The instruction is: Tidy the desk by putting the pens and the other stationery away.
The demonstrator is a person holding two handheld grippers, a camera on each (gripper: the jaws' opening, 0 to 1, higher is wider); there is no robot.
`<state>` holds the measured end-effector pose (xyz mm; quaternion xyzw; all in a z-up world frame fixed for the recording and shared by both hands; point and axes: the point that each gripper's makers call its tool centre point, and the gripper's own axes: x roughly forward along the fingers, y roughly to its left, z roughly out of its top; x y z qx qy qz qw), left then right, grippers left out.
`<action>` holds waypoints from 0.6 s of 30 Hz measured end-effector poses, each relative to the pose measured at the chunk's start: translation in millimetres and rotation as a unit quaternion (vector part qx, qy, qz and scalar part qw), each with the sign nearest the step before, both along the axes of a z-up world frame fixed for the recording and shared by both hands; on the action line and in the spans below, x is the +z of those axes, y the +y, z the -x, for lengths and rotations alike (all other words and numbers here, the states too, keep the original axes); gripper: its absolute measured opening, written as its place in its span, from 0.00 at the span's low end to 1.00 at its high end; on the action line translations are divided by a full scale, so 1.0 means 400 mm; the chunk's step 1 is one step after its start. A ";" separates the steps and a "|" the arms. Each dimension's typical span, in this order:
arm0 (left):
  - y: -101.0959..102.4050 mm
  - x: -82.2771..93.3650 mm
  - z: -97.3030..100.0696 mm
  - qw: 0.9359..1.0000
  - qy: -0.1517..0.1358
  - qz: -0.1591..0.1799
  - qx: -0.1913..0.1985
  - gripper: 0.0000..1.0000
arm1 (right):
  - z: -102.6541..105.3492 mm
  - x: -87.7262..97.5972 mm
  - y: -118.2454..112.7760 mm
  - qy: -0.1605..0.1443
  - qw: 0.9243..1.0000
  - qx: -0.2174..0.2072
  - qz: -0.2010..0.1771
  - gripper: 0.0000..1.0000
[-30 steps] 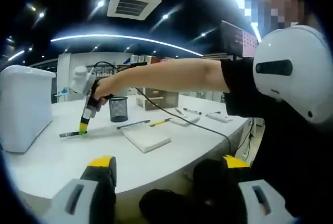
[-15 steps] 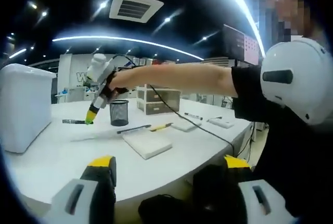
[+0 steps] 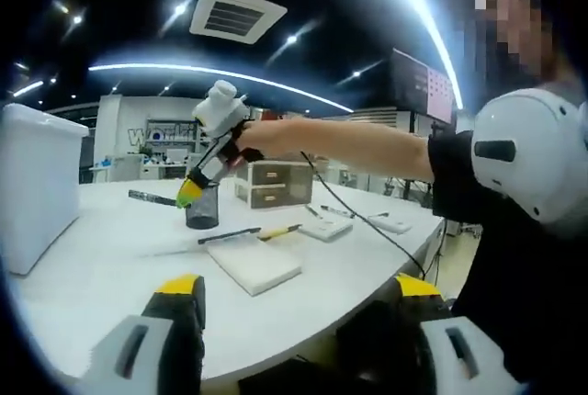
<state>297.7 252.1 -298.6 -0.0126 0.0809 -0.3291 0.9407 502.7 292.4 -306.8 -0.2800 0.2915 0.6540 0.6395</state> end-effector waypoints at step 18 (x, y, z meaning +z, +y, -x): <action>-0.037 0.012 -0.058 1.000 -0.005 0.000 -0.027 0.81 | -0.005 0.062 -0.258 0.010 0.990 -0.085 -0.110 0.03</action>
